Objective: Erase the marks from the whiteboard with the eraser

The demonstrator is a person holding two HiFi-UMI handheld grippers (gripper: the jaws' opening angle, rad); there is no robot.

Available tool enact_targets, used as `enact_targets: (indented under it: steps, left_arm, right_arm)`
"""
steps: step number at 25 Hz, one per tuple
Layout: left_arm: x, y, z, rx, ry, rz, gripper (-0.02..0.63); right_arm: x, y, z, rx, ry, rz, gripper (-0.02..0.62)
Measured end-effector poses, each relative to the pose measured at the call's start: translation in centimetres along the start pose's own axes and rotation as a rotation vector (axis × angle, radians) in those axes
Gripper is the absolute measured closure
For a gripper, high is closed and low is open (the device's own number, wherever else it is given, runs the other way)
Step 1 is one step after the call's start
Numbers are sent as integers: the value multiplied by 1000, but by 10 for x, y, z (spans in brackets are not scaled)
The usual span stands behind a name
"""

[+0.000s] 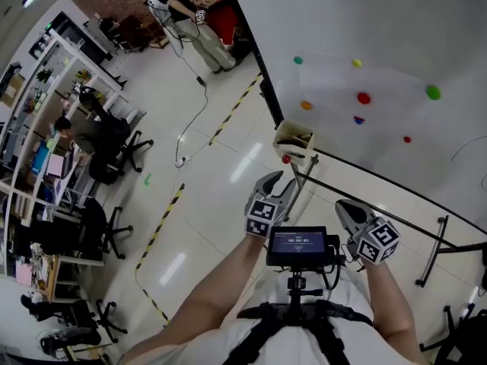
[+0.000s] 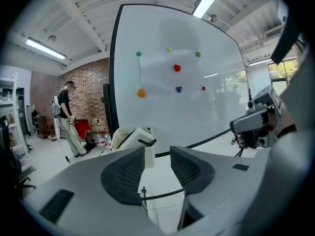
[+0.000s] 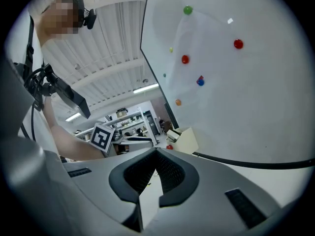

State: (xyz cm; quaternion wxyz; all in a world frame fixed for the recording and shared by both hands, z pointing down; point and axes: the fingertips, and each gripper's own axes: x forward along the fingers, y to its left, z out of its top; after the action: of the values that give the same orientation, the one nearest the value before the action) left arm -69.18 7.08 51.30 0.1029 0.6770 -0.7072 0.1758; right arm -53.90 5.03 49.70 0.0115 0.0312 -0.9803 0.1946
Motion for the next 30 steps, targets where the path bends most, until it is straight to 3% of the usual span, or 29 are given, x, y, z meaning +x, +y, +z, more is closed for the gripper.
enact_targets:
  steps: [5,9,12,18,25,30]
  left_arm:
    - [52,20,23,31,31,133,347]
    - [78,33,20,-10,93,187,258]
    - [91,37,25,-4,103,215,249]
    - [111,39,19,-33,130,209,247]
    - [109,41,14,-150,138,134,224]
    - [113,39,23,-104,107,118,224]
  right_arm:
    - [1,-37,6,8,13,-23,580]
    - [0,-59,19,4,2,-40,580]
    - [-4,-71,21,15,-4,-61,580]
    - [-14,-74,11,31,1,-91,580]
    - [-26,-75,10,46,-30,-153,580]
    - [-25,-74,1,64,-31,-172,580]
